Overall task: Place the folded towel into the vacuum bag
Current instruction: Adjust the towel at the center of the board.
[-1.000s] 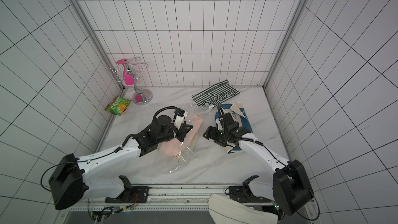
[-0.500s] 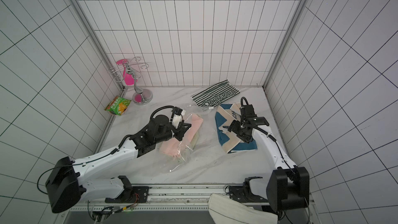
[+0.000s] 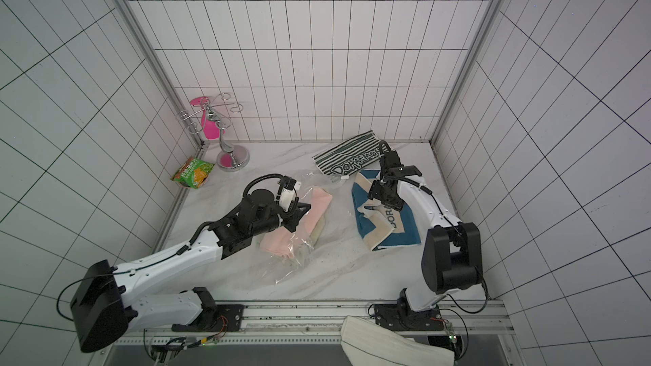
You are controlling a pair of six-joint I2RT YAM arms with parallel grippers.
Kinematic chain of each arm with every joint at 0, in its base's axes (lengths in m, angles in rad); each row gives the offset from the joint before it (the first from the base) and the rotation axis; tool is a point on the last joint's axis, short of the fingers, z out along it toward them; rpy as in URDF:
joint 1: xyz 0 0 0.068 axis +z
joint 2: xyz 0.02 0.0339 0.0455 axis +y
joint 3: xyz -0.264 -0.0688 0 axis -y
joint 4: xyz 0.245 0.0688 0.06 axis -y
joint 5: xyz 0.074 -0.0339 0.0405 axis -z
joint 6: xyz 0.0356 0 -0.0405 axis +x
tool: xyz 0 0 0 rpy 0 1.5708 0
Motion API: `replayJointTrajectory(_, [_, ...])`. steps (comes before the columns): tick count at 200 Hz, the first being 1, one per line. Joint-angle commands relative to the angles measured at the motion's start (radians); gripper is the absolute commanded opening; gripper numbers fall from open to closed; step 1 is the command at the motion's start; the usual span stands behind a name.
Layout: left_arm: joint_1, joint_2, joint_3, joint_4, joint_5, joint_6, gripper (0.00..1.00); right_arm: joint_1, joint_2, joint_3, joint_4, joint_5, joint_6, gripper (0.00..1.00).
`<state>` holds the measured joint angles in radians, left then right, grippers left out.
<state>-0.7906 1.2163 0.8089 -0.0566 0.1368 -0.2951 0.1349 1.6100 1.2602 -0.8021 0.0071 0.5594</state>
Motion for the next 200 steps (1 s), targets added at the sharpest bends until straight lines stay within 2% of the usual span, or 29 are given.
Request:
replayJointTrajectory(1, [0.014,-0.014,-0.007,0.017,0.022,-0.012,0.0,-0.062,0.072,0.037,0.058,-0.027,0.049,0.72])
replayJointTrajectory(13, [0.014,-0.014,-0.008,0.017,0.028,-0.015,0.0,-0.082,0.119,0.045,0.108,-0.102,0.069,0.67])
replayJointTrajectory(36, [0.016,-0.017,-0.01,0.013,0.033,-0.016,0.0,-0.096,0.193,0.06,0.15,-0.147,0.103,0.6])
replayJointTrajectory(80, [0.016,-0.016,-0.011,0.014,0.044,-0.017,0.0,-0.11,0.277,0.075,0.194,-0.181,0.143,0.52])
replayJointTrajectory(117, [0.016,-0.011,-0.013,0.016,0.054,-0.02,0.0,-0.113,0.303,0.072,0.215,-0.164,0.155,0.47])
replayJointTrajectory(135, [0.016,-0.011,-0.014,0.016,0.055,-0.02,0.0,-0.12,0.301,0.067,0.227,-0.167,0.16,0.38])
replayJointTrajectory(174, [0.015,-0.003,-0.016,0.023,0.064,-0.026,0.0,-0.121,0.27,0.077,0.215,-0.154,0.128,0.11])
replayJointTrajectory(200, [0.016,0.0,-0.017,0.026,0.07,-0.03,0.0,-0.12,0.24,0.125,0.151,-0.094,0.071,0.0])
